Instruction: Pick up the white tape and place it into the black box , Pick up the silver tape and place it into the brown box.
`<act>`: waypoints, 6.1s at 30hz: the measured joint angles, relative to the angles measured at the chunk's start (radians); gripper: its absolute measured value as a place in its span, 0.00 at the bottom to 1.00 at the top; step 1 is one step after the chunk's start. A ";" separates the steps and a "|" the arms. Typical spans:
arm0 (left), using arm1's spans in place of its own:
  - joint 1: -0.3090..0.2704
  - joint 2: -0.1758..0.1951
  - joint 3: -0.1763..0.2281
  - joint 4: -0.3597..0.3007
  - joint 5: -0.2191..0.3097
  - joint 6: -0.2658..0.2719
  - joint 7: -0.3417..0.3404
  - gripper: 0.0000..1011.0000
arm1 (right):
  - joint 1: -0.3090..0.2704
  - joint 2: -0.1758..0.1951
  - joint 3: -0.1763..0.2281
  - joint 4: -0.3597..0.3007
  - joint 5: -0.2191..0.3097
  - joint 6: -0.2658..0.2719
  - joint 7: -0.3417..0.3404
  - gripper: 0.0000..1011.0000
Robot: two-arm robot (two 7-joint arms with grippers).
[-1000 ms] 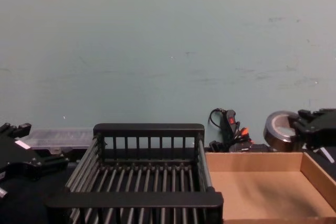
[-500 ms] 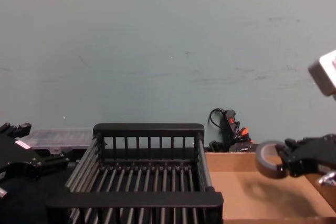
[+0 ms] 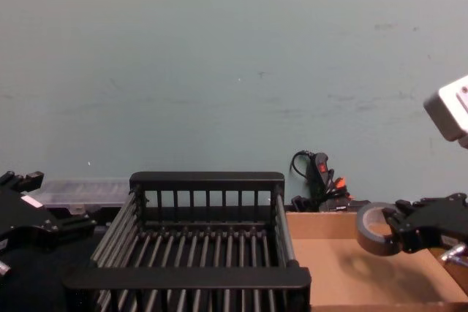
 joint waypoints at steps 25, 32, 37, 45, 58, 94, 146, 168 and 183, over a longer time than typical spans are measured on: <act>0.000 0.000 0.000 0.000 0.000 0.000 0.000 0.99 | -0.002 0.002 0.000 -0.004 0.004 -0.002 0.000 0.88; 0.000 0.000 0.000 0.000 0.000 0.000 0.000 0.99 | -0.002 0.002 0.000 -0.005 0.005 -0.002 0.000 0.99; 0.000 0.000 0.000 0.000 0.000 0.000 0.000 0.99 | -0.002 0.002 0.000 -0.005 0.005 -0.002 0.000 0.99; 0.000 0.000 0.000 0.000 0.000 0.000 0.000 0.99 | -0.044 0.008 0.039 -0.089 0.022 0.026 0.047 0.99; 0.000 0.000 0.000 0.000 0.000 0.000 0.000 0.99 | -0.174 0.051 0.092 -0.310 0.093 0.140 0.129 0.99; 0.000 0.000 0.000 0.000 0.000 0.000 0.000 0.99 | -0.342 0.181 -0.043 -0.603 0.206 0.530 0.248 0.99; 0.000 0.000 0.000 0.000 0.000 0.000 0.000 0.99 | -0.299 0.108 -0.133 -0.528 0.139 0.557 0.252 0.99; 0.000 0.000 0.000 0.000 0.000 0.000 0.000 0.99 | -0.286 0.089 -0.136 -0.497 0.132 0.565 0.256 0.99; 0.000 0.000 0.000 0.000 0.000 0.000 0.000 0.99 | -0.280 0.080 -0.136 -0.487 0.132 0.561 0.256 0.99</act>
